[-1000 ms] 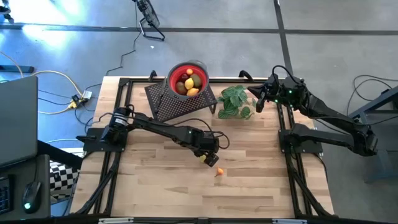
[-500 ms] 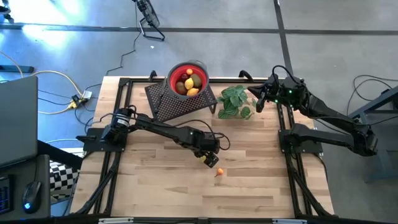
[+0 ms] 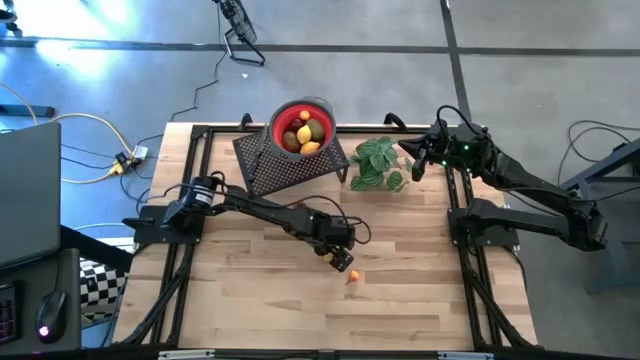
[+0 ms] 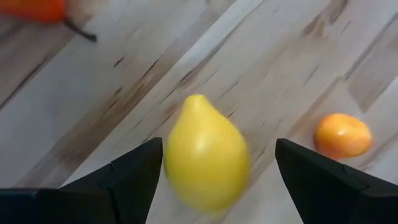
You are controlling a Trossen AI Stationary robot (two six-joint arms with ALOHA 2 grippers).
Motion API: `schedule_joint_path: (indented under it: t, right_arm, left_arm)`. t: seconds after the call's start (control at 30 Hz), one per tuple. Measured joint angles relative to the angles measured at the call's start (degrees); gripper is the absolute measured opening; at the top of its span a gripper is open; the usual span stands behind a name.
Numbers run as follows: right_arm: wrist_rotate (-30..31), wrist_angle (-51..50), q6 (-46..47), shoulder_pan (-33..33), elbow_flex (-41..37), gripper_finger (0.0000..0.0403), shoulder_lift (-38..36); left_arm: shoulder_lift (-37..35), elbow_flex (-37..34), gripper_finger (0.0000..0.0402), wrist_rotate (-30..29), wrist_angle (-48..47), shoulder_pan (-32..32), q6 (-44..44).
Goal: Pick & Place Fruit
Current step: Put the yellow lemon into the red basket on the shelf
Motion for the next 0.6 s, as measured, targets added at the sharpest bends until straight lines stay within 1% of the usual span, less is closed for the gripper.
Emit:
schedule_joint_path:
  t: [0.6]
  right_arm:
    - [0.02, -0.07, -0.09, 0.00, -0.02, 0.0002, 0.00]
  left_arm:
    - [0.23, 0.01, 0.0301, -0.03, -0.63, 0.00, -0.01]
